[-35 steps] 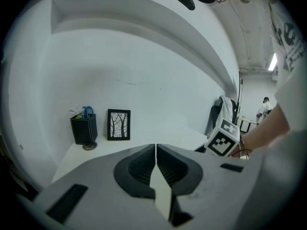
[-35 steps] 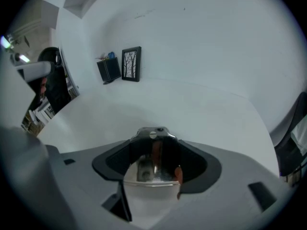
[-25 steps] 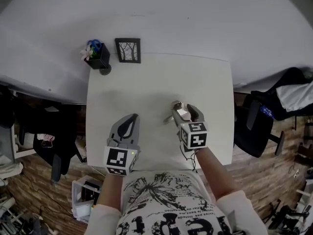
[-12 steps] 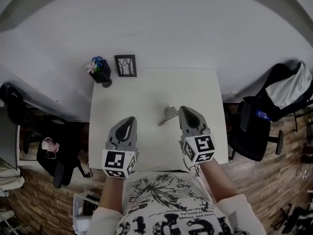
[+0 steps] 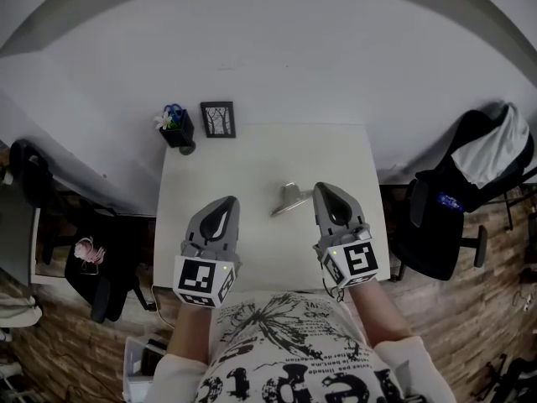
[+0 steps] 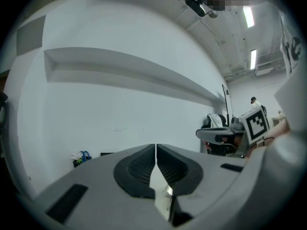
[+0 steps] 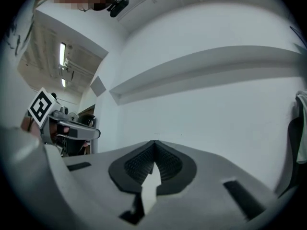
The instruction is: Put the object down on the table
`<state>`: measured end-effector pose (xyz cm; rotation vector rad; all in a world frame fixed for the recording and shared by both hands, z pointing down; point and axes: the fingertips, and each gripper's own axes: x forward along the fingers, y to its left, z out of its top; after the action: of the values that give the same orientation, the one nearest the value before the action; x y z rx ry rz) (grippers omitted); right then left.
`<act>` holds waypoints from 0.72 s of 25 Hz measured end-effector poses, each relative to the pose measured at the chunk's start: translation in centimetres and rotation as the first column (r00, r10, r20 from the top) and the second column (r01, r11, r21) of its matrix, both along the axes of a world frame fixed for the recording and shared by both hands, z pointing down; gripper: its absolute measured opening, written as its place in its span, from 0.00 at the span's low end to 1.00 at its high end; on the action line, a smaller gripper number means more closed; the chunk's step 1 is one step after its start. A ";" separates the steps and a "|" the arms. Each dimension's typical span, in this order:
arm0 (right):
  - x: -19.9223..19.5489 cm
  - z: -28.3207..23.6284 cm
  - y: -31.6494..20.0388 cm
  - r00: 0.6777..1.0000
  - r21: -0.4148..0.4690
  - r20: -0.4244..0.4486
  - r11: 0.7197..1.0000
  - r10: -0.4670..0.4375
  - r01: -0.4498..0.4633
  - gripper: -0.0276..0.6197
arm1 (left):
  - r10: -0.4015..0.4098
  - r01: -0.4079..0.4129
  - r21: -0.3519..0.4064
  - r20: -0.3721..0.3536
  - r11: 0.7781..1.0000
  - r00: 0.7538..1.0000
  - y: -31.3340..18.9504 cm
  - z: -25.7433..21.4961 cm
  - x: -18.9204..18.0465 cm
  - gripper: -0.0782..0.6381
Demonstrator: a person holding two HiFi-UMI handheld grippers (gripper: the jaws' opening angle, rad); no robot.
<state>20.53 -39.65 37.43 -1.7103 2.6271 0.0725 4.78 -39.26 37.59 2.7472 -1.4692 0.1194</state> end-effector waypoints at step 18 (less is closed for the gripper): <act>-0.2 0.7 -0.5 1.000 -0.040 -0.012 0.999 -0.026 0.026 0.02 | -0.032 0.032 0.032 -0.021 0.999 0.999 -0.1 -0.3 -0.3 0.13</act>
<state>20.30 -40.12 38.14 -1.6925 2.6774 0.0313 4.44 -39.33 37.26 2.7403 -1.5232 0.0676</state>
